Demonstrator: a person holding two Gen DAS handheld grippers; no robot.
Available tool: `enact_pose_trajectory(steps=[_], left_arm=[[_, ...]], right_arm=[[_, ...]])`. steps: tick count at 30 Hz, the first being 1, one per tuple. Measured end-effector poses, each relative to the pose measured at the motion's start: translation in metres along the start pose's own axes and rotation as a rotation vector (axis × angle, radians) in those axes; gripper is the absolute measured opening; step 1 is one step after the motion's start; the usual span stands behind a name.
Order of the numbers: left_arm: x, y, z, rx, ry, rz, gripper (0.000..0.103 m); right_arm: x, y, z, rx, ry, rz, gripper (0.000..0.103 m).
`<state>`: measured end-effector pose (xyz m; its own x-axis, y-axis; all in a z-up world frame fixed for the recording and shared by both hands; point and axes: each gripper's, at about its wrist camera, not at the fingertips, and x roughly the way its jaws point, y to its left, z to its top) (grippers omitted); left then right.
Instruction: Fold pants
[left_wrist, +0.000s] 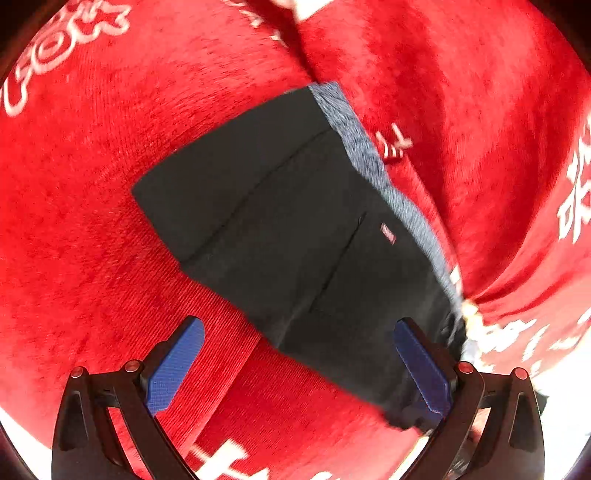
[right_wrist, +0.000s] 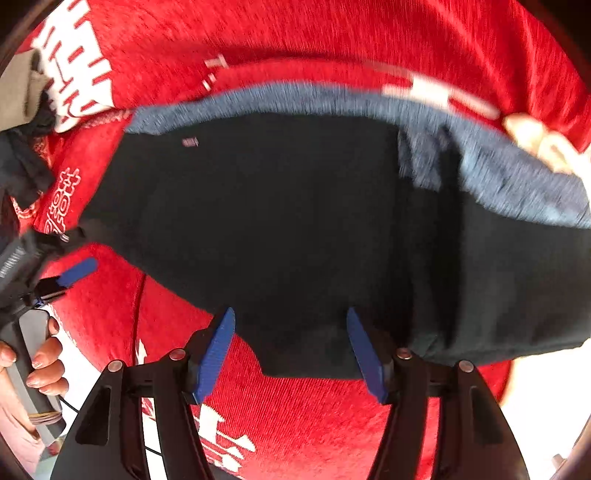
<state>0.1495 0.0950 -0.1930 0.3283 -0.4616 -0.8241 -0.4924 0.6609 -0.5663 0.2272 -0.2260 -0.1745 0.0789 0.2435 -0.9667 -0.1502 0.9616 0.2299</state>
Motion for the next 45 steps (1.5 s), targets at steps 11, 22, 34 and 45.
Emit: enact_pose_trajectory(steps=[11, 22, 34, 45], left_arm=[[0.015, -0.002, 0.010, -0.025, -0.060, -0.102, 0.103], [0.022, -0.020, 0.023, 0.022, -0.138, 0.064, 0.064], [0.032, -0.119, -0.046, 0.863, -0.379, 0.647, 0.031], [0.041, -0.124, -0.046, 0.926, -0.391, 0.687, 0.031]], right_arm=[[0.005, 0.002, -0.006, -0.021, -0.007, -0.003, 0.070], [0.004, 0.005, -0.009, -0.040, -0.008, 0.002, 0.071], [-0.067, 0.000, 0.060, -0.080, -0.072, 0.133, 0.071], [-0.038, 0.135, 0.174, -0.280, 0.122, 0.385, 0.082]])
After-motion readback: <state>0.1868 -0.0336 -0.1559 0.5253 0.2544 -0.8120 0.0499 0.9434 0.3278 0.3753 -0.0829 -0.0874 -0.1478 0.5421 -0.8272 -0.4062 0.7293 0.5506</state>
